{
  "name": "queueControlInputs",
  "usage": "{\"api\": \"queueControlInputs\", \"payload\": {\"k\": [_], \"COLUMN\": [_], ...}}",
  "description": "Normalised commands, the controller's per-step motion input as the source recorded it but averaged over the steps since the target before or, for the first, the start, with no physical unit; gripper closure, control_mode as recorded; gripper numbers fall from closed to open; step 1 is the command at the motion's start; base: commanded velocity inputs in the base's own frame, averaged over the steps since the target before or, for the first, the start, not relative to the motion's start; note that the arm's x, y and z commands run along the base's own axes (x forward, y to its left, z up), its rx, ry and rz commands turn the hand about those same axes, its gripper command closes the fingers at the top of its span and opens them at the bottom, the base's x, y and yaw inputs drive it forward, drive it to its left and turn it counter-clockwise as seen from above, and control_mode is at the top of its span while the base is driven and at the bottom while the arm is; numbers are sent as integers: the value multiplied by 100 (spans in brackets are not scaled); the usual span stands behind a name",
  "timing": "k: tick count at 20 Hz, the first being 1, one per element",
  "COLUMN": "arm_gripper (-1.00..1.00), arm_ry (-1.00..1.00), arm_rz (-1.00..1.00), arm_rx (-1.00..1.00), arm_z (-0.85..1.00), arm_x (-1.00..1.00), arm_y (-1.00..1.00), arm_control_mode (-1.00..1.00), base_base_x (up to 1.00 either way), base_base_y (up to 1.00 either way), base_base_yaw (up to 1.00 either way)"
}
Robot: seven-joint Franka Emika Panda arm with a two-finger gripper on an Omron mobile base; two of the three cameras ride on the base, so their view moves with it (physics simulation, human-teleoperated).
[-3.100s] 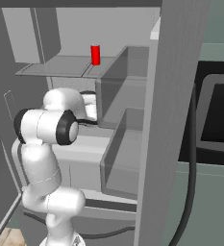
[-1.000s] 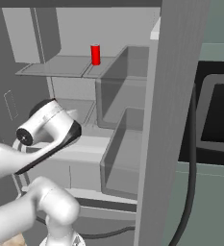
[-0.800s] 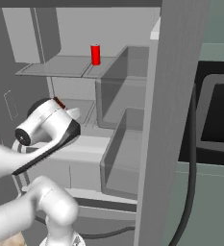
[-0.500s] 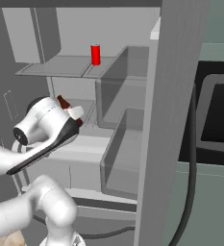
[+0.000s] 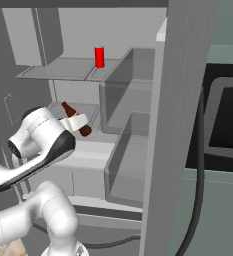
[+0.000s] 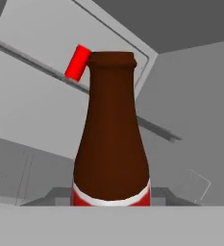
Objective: Open the fridge, grab two sodas, and place both sodas inside the bowl with ice on the dining counter.
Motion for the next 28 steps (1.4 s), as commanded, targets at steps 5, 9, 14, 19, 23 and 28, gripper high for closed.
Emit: {"api": "queueControlInputs", "payload": {"k": [5,9,14,19,23,28], "arm_gripper": [100,100,100,100,100,100], "arm_ry": [-6,0,-2,0,0,0], "arm_rz": [0,1,2,0,0,0], "arm_rx": [0,-3,-3,0,0,0], "arm_z": [-7,-5,-2,0,0,0], "arm_x": [-72,-39,-15,0,0,0], "arm_y": [-1,6,6,0,0,0], "arm_control_mode": [-100,-100,100,100,100,100], "base_base_x": [0,0,-9,-61,-76,-80], "base_base_y": [0,0,1,5,1,1], "base_base_yaw": [0,0,0,2,9,19]}}
